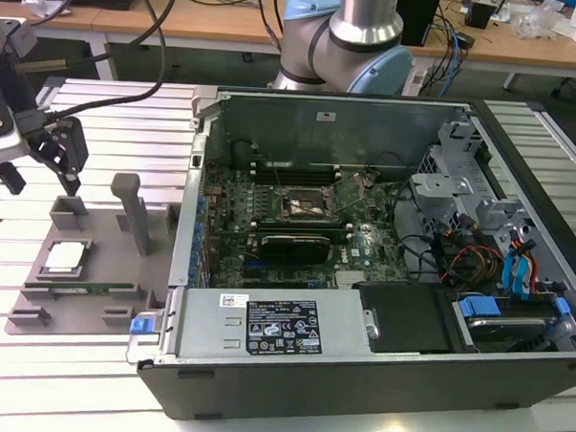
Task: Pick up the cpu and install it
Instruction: 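Pick up the cpu and move it towards the insertion slot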
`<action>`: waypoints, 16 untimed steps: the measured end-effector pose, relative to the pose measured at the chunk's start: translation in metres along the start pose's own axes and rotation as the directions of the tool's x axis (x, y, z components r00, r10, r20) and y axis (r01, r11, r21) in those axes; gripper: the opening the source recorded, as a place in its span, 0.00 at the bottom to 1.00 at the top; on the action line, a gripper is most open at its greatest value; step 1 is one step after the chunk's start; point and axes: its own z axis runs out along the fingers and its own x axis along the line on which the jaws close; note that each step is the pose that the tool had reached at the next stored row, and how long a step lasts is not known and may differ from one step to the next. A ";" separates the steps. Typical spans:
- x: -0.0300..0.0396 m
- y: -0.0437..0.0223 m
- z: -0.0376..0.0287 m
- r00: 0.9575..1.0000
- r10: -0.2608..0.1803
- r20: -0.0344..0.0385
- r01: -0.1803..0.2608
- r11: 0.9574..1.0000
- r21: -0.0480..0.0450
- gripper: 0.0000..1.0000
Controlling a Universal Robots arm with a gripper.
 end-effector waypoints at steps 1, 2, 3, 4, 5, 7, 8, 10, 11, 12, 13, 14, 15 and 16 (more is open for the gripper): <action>0.0000 0.0000 0.0007 1.000 0.000 0.000 0.000 1.000 0.000 0.71; 0.0000 0.0000 0.0014 1.000 0.000 0.000 0.000 1.000 0.000 0.71; 0.0001 0.0000 0.0031 1.000 0.000 0.000 0.000 1.000 0.000 0.71; 0.0001 0.0000 0.0038 1.000 0.000 0.000 0.000 1.000 0.000 0.71; 0.0001 0.0000 0.0042 1.000 0.000 0.000 0.000 1.000 0.000 0.71; 0.0001 -0.0001 0.0056 1.000 0.000 0.000 0.000 1.000 0.000 0.71; 0.0002 -0.0001 0.0066 1.000 0.000 0.000 0.000 1.000 0.000 0.71; 0.0002 -0.0001 0.0075 1.000 0.000 0.000 0.000 1.000 0.000 0.71; 0.0002 -0.0001 0.0083 1.000 0.000 0.000 0.000 1.000 0.000 0.71; 0.0002 -0.0001 0.0090 1.000 0.000 0.000 0.000 1.000 0.000 0.71; 0.0002 -0.0001 0.0099 1.000 0.000 0.000 0.000 1.000 0.000 0.71; 0.0003 -0.0001 0.0106 1.000 0.000 0.000 0.000 1.000 0.000 0.71; 0.0003 -0.0001 0.0116 1.000 0.000 0.000 0.000 1.000 0.000 0.71; 0.0003 -0.0001 0.0130 1.000 0.000 0.000 0.000 1.000 0.000 0.71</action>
